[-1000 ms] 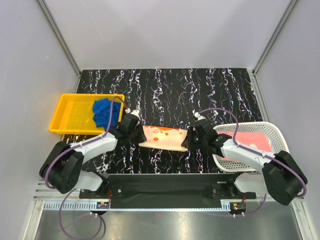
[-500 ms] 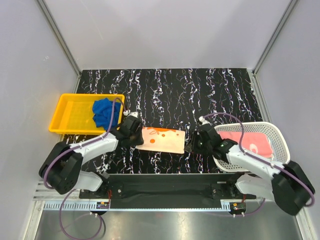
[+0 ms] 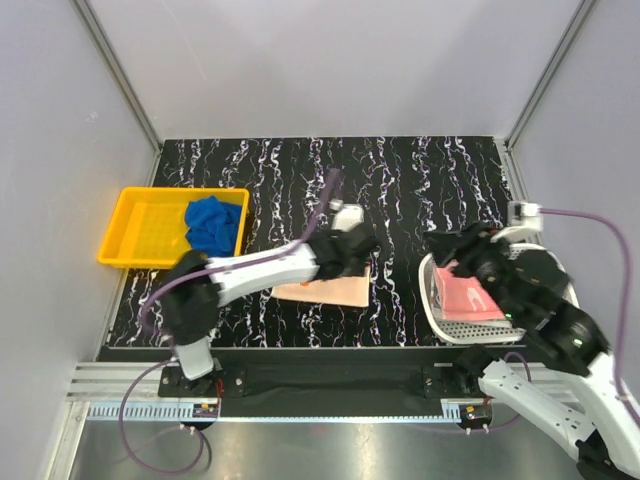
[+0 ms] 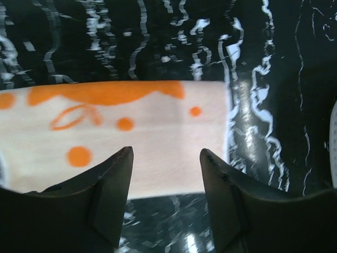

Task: Fold and stack the towels
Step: Neatly place the folded towel into the bin

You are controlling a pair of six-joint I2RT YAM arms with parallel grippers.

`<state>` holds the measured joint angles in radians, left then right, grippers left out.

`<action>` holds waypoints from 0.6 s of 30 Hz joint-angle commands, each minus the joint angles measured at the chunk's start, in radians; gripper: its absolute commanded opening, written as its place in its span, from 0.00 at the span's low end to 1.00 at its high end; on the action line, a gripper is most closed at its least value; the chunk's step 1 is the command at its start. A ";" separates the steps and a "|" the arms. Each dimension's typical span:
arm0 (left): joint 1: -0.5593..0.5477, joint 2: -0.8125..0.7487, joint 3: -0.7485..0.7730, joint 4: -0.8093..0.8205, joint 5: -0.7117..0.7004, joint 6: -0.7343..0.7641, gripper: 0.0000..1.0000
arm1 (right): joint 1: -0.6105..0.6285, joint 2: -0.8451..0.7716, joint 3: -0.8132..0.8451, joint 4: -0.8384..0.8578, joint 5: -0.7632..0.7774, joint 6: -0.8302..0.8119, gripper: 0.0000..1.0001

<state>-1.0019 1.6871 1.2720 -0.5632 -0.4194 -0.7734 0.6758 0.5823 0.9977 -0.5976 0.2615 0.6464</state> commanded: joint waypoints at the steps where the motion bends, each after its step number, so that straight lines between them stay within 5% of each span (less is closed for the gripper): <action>1: -0.104 0.216 0.214 -0.206 -0.232 -0.156 0.61 | 0.007 -0.042 0.110 -0.131 0.143 -0.070 0.60; 5: -0.172 0.410 0.459 -0.395 -0.323 -0.286 0.65 | 0.008 -0.068 0.196 -0.177 0.128 -0.093 0.61; 18: -0.175 0.565 0.510 -0.438 -0.366 -0.359 0.68 | 0.008 -0.118 0.208 -0.229 0.053 -0.113 0.61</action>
<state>-1.1751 2.2322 1.7569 -0.9783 -0.7086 -1.0779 0.6758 0.4736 1.1934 -0.8200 0.3439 0.5526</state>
